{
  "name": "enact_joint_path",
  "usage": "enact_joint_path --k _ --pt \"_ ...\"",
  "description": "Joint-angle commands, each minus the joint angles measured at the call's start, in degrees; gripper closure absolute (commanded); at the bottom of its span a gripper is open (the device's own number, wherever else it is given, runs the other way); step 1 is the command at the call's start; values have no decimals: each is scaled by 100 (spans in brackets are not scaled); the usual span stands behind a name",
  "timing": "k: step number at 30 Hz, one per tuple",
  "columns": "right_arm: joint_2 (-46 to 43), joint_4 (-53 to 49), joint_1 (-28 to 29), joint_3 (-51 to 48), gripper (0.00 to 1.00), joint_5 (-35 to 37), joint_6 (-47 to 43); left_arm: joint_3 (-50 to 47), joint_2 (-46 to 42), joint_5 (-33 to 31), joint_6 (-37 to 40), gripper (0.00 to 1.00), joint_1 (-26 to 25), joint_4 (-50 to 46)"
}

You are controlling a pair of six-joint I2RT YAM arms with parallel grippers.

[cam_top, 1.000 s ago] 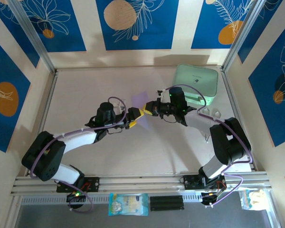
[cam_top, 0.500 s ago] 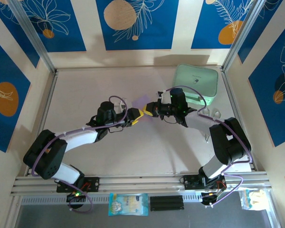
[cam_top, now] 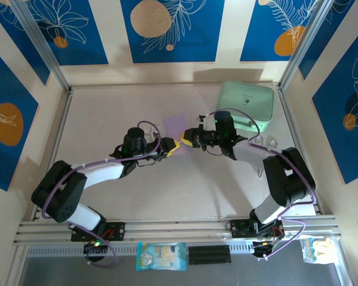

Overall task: Fold a paper plane with a square sheet of paper (pick it up from the middle)
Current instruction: Turn over the paper at the center of the table.

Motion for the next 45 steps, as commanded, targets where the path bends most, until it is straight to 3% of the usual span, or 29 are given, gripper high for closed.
enact_joint_path --k 1,7,12,14,17,21,26,33,37,41,45 --pt "1 -60 -46 -52 89 -160 -78 129 65 6 -26 82 -32 61" --pt "-61 -300 -121 -60 83 -52 -253 129 64 -25 -3 90 -19 -20" --pt "-357 -1116 -302 -88 68 449 -708 141 26 -79 263 95 -5 -435" --pt "-561 -1590 -427 -101 60 810 -948 173 -42 -156 554 96 1 -952" --pt "-929 -2259 -620 -115 50 1462 -1324 472 -242 -492 1480 97 21 -2604" --pt "-1438 -2942 -779 -132 41 2168 -1767 1407 -394 -1710 3163 97 -6 -5367" --pt "-1823 -3440 -806 -75 37 2873 -2090 2674 -108 -3254 4514 97 -126 -7531" --pt "-2192 -3777 -856 -115 32 3408 -2179 4055 791 -6040 5218 97 -603 -9171" --pt "-2223 -4045 -893 -62 31 3619 -2115 4528 1514 -6869 5181 97 -875 -9538" --pt "-2257 -4129 -946 -103 31 3705 -2012 4861 2215 -6953 4979 97 -1160 -9577" --pt "-2282 -4147 -1033 -172 31 3714 -1919 4886 2660 -6109 4610 91 -1312 -9139"
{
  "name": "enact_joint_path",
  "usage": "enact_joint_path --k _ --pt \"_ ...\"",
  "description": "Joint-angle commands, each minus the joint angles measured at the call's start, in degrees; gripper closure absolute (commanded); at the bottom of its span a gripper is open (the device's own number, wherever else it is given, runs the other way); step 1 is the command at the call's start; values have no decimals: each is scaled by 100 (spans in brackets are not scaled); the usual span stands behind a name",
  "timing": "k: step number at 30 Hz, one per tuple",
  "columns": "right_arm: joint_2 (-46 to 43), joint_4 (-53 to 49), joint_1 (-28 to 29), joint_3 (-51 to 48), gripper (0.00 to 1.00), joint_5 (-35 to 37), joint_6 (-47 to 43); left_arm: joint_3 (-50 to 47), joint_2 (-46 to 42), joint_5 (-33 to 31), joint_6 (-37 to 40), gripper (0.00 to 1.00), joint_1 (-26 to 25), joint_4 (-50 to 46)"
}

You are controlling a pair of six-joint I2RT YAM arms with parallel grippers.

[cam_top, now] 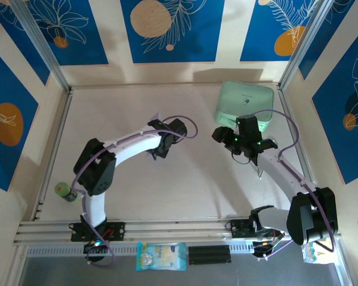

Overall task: Fold a paper plane with a square sheet of paper (pick it up from the middle)
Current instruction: Turn over the paper at the center of the table.

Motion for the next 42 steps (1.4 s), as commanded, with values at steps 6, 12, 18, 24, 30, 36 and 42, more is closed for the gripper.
enact_joint_path --k 6,12,18,24,30,36,42 --pt "-158 -151 -138 -180 32 89 183 -127 106 1991 -600 57 -117 907" --pt "10 -67 -120 -170 31 -86 126 -603 -450 3638 -890 38 127 1930" --pt "628 138 414 130 35 -467 -9 -1686 -1514 4156 -1420 27 855 3016" --pt "1739 640 1588 818 46 -856 90 -3022 -2595 4116 -1941 12 1793 3752" --pt "3223 1179 2295 1724 55 -1634 479 -3762 -3386 3885 -2072 4 2318 3873" --pt "4308 1274 2484 2458 59 -2115 533 -4094 -3709 3959 -2102 3 2529 3912" --pt "4695 925 2524 2666 59 -2240 136 -4127 -3596 4143 -2099 3 2565 4036"
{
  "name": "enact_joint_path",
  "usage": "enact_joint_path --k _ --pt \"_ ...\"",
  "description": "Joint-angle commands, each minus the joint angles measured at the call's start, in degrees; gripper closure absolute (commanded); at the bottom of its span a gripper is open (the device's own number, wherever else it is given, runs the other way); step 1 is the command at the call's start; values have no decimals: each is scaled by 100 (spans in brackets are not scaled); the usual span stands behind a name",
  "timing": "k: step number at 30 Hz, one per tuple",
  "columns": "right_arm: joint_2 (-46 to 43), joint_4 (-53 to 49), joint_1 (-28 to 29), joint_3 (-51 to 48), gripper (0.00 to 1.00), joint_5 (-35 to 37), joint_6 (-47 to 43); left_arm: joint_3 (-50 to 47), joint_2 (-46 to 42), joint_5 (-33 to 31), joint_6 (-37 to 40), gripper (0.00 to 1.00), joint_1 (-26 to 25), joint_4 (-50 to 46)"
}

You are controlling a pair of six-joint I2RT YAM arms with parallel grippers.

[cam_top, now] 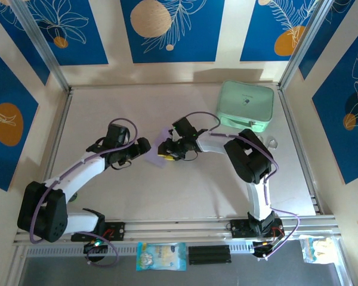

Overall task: Fold a paper plane with a square sheet of paper (pick it up from the middle)
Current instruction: Turn over the paper at the center of the table, then third fold the triangle at the center of the table.

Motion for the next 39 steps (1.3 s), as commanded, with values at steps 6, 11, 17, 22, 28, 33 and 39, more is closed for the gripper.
enact_joint_path --k 6,11,17,22,28,33,39 --pt "275 -754 44 187 60 -387 -963 19 171 264 -26 3 67 248" --pt "302 -1594 -135 377 62 -106 -1949 64 223 350 -8 3 67 271" --pt "13 -2005 -331 672 63 -253 -2878 107 290 437 -33 4 74 323" --pt "-447 -1578 -323 542 63 -397 -2127 126 289 442 -90 4 73 341" --pt "-463 -872 -9 149 68 -90 -505 21 331 507 -203 4 74 543" --pt "-285 -641 94 -13 68 -35 -273 38 423 614 -202 4 74 605" --pt "-212 -575 5 -296 69 -111 -614 12 473 726 -176 4 74 667"
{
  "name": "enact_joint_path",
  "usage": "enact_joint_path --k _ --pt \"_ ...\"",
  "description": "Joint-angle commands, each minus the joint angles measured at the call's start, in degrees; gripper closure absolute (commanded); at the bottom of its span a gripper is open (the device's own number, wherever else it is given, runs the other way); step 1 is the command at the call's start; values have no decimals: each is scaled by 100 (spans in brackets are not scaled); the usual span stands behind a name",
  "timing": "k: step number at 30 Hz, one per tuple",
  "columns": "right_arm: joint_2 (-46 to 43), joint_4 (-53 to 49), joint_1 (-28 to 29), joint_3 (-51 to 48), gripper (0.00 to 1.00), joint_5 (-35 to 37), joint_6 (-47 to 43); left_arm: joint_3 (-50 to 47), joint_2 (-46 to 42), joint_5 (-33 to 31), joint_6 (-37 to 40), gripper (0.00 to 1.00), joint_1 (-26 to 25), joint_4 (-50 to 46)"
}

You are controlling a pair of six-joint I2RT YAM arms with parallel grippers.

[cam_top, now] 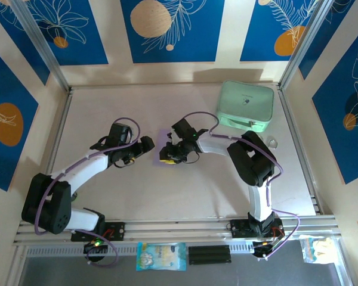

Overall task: Fold a paper plane with a square sheet of paper (pick it up from the middle)
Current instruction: Third fold the triangle at the center of the table.

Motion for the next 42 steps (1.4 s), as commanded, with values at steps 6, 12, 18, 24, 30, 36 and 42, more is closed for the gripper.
enact_joint_path --k 6,12,18,24,30,36,42 --pt "65 357 -232 -699 68 -405 -508 -22 135 316 6 5 60 151" --pt "-224 -149 -354 -1072 72 -443 -1323 -47 161 482 64 5 60 206" --pt "-917 125 -475 -939 71 -634 -889 -167 304 848 -59 6 35 636" --pt "-903 359 -483 -774 71 253 121 -296 493 1146 -257 9 -54 881" --pt "-363 416 -483 -519 74 315 499 -386 740 1433 -445 21 -219 1092" --pt "-125 425 -527 -587 74 432 539 -404 993 1498 -519 33 -385 1143" --pt "51 506 -614 -859 74 422 613 -382 1231 1552 -594 43 -488 1188"
